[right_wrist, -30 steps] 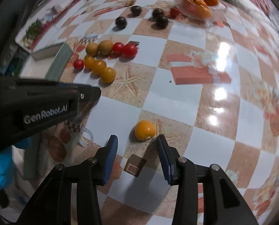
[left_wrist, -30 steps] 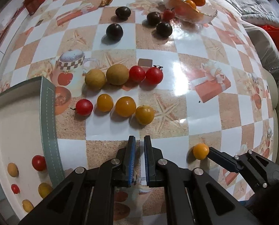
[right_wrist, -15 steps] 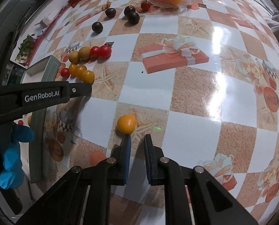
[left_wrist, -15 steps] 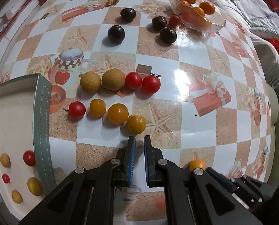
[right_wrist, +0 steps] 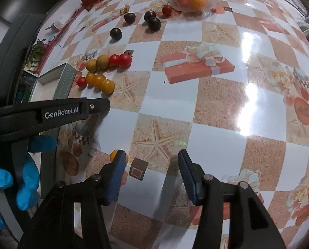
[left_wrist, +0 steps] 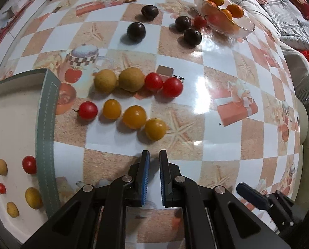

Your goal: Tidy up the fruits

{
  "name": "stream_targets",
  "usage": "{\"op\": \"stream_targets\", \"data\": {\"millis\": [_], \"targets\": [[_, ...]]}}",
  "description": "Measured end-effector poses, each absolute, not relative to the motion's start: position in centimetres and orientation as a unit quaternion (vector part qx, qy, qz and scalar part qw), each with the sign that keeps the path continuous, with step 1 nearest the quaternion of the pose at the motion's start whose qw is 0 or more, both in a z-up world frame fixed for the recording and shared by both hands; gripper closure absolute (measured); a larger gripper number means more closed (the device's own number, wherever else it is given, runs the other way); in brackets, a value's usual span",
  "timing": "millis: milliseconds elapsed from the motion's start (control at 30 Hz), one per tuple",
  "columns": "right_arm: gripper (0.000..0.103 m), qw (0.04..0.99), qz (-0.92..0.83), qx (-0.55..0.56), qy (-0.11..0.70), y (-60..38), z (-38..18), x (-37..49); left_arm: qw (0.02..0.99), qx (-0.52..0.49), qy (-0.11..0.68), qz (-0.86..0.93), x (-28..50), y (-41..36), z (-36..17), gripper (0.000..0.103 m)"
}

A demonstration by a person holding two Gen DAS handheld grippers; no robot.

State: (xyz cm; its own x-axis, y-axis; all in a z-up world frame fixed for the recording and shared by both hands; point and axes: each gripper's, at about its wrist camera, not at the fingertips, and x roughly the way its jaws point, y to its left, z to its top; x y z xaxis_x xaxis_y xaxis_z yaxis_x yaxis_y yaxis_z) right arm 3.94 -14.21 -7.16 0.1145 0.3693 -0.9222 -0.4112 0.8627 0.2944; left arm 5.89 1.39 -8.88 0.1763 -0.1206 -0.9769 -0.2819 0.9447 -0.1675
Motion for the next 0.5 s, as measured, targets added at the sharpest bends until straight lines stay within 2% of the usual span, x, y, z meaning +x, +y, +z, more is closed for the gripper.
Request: {"op": "stream_targets", "data": {"millis": [133,167,200,233,300,500], "targets": [[0.043,0.744,0.266,-0.022,0.613,-13.7,-7.1,3.6,0.762,-0.153,0.627,0.048,5.1,2.6,-8.5,0.094],[0.039,0.743,0.268,-0.023,0.612,-13.4,-7.2,3.6,0.763,-0.155,0.626,0.044,5.0,3.0,-8.5,0.094],[0.034,0.742,0.271,-0.027,0.612,-13.1,-7.2,3.4,0.762,-0.157,0.627,0.038,4.8,3.3,-8.4,0.082],[0.033,0.742,0.273,-0.028,0.612,-13.0,-7.2,3.2,0.763,-0.157,0.626,0.036,4.7,3.5,-8.4,0.043],[0.031,0.741,0.276,-0.029,0.611,-12.6,-7.2,3.0,0.77,-0.159,0.616,0.04,4.3,4.2,-8.0,0.0],[0.03,0.741,0.276,-0.038,0.61,-11.9,-7.1,2.6,0.772,-0.142,0.615,0.069,3.0,6.0,-7.7,0.0]]}}
